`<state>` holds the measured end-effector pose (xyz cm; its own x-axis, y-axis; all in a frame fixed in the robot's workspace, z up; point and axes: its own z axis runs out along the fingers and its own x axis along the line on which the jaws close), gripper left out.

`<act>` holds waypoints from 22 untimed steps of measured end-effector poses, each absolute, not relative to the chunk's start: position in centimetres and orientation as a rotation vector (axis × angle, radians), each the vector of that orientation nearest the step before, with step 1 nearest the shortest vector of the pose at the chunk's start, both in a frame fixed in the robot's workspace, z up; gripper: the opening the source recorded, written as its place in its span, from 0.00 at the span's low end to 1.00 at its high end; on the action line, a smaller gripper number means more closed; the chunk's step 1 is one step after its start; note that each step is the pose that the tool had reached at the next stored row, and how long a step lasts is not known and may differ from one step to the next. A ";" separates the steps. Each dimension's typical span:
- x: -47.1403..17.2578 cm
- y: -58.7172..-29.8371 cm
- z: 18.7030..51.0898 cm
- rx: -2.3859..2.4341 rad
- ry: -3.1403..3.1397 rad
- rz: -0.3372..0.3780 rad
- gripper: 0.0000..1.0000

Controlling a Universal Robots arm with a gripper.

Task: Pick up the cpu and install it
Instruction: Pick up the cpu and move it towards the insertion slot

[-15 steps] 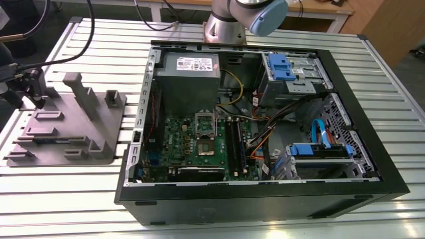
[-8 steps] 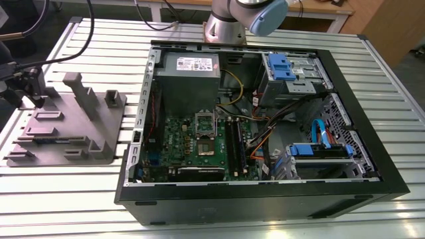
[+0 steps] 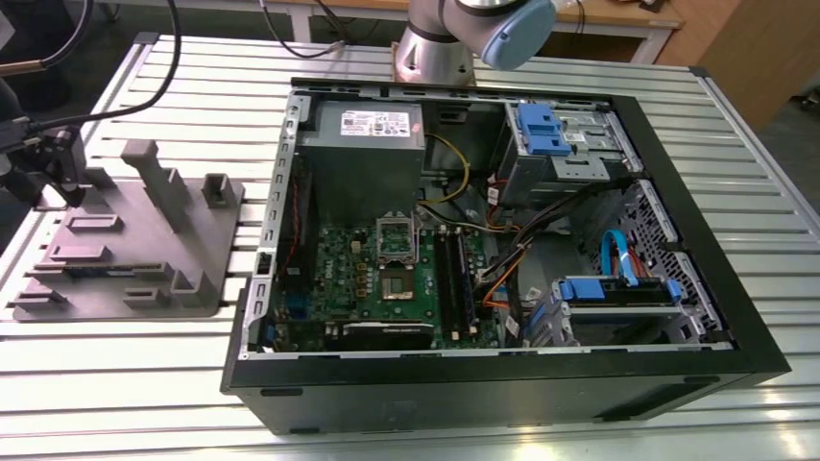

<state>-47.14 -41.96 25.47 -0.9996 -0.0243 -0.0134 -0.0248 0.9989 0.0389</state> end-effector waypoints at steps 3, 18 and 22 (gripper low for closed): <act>-47.1 -42.0 25.5 -0.038 3.128 0.061 0.47; -47.1 -42.0 25.9 -0.038 3.128 0.061 0.47; -47.1 -42.0 26.1 -0.038 3.128 0.061 0.47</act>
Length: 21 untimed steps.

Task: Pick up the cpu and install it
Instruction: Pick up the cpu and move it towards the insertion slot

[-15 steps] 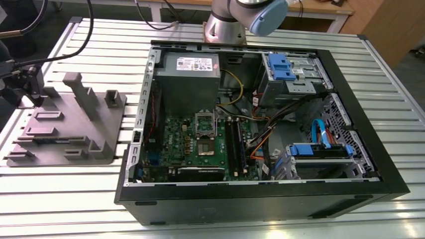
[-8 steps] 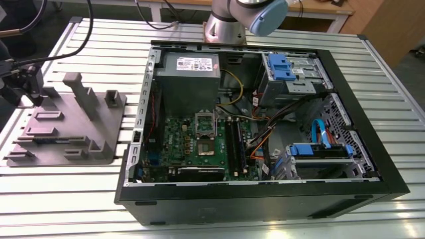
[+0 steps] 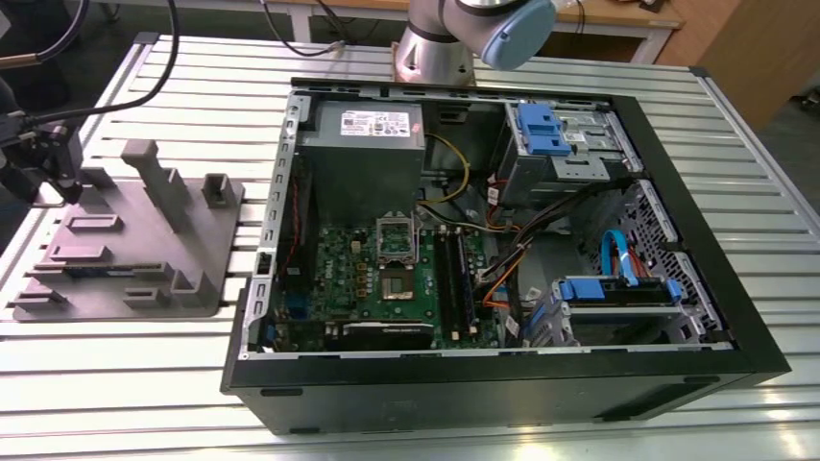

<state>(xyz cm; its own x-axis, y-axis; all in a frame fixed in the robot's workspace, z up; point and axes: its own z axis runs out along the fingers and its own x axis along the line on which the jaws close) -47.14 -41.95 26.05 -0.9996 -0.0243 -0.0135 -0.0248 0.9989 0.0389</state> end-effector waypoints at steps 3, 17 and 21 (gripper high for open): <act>-47.1 -42.0 26.1 -0.038 3.128 0.061 0.47; -47.1 -42.0 26.5 -0.038 3.128 0.060 0.47; -47.1 -42.0 26.6 -0.038 3.128 0.061 0.47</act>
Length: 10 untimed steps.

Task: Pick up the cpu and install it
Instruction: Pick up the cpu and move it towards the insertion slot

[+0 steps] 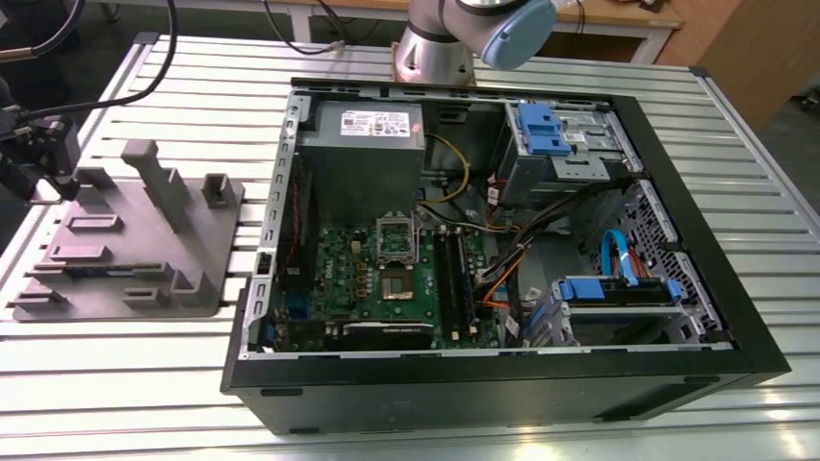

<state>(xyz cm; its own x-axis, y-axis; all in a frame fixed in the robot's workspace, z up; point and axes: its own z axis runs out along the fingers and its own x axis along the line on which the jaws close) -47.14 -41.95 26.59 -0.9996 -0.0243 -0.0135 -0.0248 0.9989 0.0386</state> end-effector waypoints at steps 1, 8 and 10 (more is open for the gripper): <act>-47.1 -42.0 26.6 -0.038 3.128 0.061 0.47; -47.1 -42.0 26.9 -0.038 3.128 0.061 0.47; -47.1 -42.0 26.9 -0.038 3.128 0.061 0.47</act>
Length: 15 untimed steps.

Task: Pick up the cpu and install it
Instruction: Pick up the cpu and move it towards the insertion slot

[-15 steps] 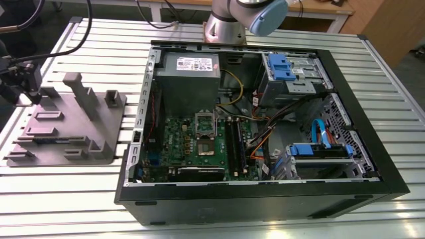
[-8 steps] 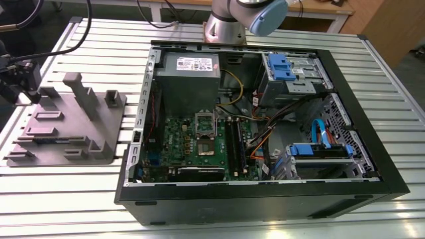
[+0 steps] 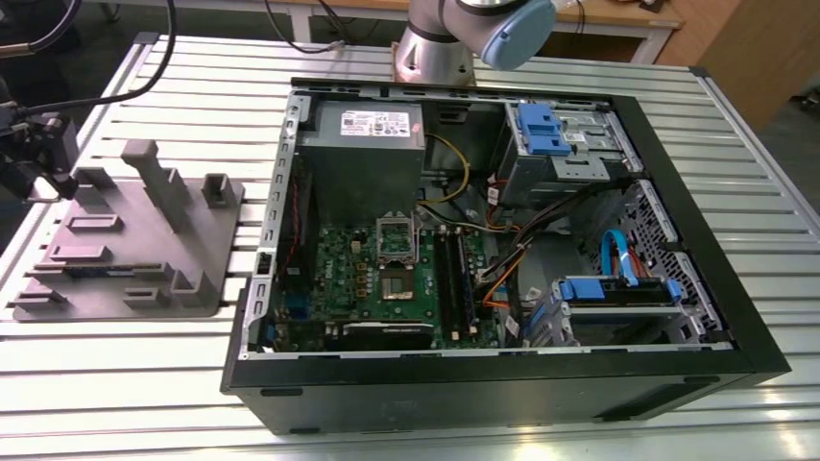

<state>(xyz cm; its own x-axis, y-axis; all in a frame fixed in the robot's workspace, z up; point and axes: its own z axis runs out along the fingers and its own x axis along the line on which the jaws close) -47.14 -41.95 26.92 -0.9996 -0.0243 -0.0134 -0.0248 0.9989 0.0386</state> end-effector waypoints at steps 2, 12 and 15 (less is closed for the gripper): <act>-47.1 -42.0 27.0 -0.038 3.128 0.061 0.47; -47.1 -42.0 27.2 -0.038 3.128 0.061 0.47; -47.1 -42.0 27.2 -0.038 3.128 0.061 0.47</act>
